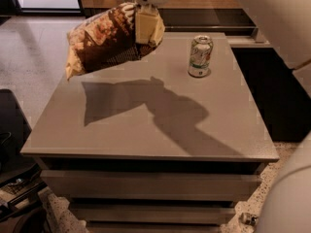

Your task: Move brown chip bag near orange

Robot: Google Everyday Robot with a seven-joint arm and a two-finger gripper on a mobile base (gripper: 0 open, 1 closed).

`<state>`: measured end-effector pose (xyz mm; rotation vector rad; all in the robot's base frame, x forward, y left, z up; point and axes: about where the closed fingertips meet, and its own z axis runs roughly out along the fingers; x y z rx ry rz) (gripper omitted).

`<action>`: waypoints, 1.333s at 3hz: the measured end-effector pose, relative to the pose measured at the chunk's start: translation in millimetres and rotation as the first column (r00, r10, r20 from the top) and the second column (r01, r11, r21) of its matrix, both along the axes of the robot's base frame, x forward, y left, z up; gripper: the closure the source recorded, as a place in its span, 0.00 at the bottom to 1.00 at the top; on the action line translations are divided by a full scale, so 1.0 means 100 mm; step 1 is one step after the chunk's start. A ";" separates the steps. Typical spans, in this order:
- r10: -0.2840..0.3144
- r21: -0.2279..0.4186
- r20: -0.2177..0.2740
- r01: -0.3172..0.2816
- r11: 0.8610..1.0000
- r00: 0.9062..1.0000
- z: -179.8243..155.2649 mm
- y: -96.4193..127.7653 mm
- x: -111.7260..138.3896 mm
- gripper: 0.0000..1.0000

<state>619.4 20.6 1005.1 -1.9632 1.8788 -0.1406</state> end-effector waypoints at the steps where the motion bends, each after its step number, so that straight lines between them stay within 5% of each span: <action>1: -0.029 -0.004 0.075 0.030 1.000 0.997 0.22 -0.01 0.33 1.00; 2: -0.080 -0.007 0.151 0.082 0.997 0.985 0.37 -0.08 0.62 1.00; 3: -0.160 -0.008 0.230 0.166 0.986 0.960 0.44 -0.24 0.88 1.00; 4: -0.160 -0.008 0.230 0.166 0.986 0.960 0.44 -0.24 0.88 1.00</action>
Offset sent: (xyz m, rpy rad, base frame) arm 0.0940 -0.0223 0.0597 -0.0319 -0.2363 -0.1524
